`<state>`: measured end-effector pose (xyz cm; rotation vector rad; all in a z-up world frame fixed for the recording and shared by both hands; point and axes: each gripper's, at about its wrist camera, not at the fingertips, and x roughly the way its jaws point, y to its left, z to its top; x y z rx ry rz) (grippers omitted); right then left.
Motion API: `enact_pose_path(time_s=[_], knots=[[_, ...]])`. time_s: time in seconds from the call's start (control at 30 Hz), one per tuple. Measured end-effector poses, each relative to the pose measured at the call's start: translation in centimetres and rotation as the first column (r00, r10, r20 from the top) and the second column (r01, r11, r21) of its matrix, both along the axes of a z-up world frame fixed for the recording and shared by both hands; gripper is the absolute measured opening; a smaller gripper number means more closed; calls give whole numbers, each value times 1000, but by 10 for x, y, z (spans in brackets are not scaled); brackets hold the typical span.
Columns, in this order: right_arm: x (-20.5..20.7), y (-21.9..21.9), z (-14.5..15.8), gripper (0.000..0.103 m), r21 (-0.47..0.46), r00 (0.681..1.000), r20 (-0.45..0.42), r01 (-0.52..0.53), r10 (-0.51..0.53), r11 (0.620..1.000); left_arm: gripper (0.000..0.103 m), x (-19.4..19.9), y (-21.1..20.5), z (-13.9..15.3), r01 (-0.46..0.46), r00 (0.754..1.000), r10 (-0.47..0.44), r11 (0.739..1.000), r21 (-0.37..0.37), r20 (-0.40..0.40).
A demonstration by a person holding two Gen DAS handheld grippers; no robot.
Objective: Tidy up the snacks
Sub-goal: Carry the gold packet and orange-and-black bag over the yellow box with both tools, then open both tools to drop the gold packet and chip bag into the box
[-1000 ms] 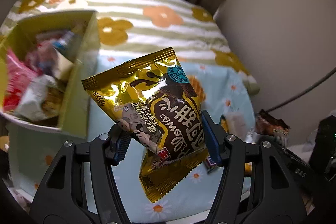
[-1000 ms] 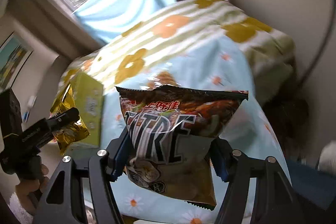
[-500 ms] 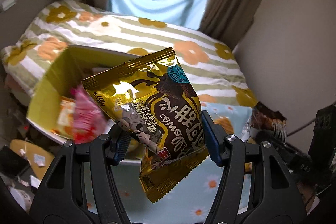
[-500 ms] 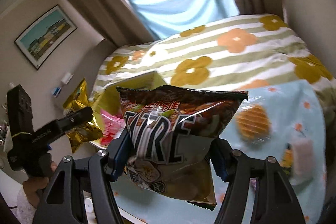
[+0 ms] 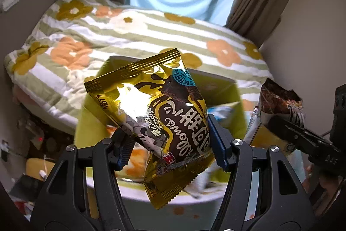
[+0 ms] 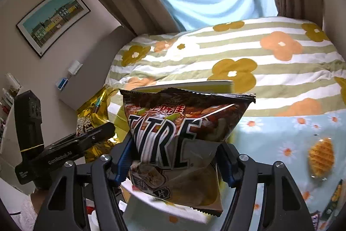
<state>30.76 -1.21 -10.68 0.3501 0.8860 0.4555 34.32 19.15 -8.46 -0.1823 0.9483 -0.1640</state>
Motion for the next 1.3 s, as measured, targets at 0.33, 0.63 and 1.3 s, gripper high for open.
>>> enact_pose_path(time_s=[0.33,0.63,1.3], knots=[[29,35,-27,63,-44,995,-89,37,-41,998,103,56,32,-48,65,990,-61,997,32,-124],[41,46,-38,63,-104,993,-116,16,-28,994,102,38,50,-64,11,989,-15,1000,-28,-147],[42,73,-33,95,-147,997,-69,-47,37,988,102,-28,54,-41,-16,995,18,1000,19,-96]])
